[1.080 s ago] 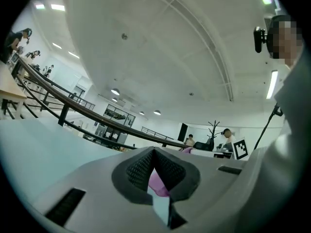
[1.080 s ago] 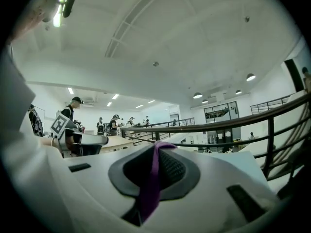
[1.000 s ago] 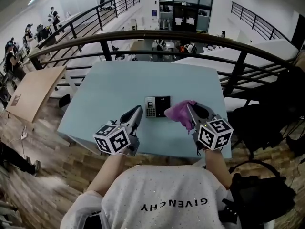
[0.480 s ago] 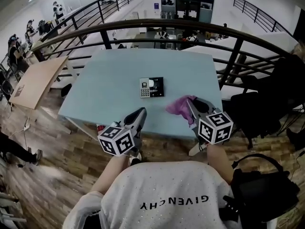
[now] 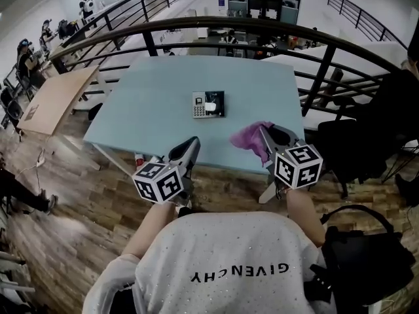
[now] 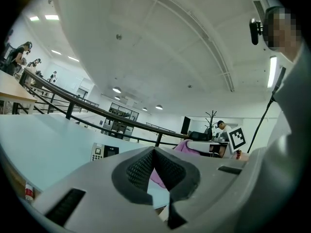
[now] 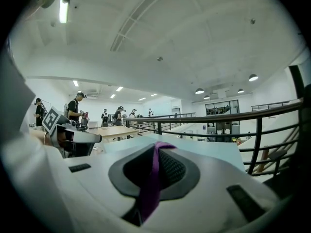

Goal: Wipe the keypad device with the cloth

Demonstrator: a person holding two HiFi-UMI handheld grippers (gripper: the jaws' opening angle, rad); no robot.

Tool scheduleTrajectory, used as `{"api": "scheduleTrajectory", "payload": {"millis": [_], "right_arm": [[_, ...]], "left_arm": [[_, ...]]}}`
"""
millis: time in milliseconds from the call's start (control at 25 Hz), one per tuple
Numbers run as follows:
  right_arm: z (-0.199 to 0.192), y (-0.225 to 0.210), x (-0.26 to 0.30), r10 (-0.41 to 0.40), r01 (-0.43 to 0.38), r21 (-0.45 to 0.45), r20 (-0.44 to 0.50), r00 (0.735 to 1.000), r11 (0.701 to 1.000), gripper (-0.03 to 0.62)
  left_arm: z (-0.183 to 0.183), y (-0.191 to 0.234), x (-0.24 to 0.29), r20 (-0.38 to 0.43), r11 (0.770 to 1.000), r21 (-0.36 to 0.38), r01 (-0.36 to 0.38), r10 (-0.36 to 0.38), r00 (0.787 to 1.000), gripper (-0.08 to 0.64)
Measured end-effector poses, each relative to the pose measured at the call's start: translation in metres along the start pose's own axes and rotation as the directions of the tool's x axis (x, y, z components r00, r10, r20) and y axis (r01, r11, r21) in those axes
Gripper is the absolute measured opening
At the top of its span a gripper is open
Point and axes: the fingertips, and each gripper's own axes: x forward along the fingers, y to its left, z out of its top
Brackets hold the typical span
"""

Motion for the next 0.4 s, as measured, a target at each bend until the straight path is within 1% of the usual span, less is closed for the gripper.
{"api": "scheduleTrajectory", "payload": {"millis": [400], "right_arm": [[-0.002, 0.000, -0.013, 0.020, -0.020, -0.004, -0.006, 1.000, 1.000, 0.025]], "left_arm": [[0.008, -0.011, -0.009, 0.034, 1.000, -0.024, -0.009, 0.010, 0.999, 0.000]]}}
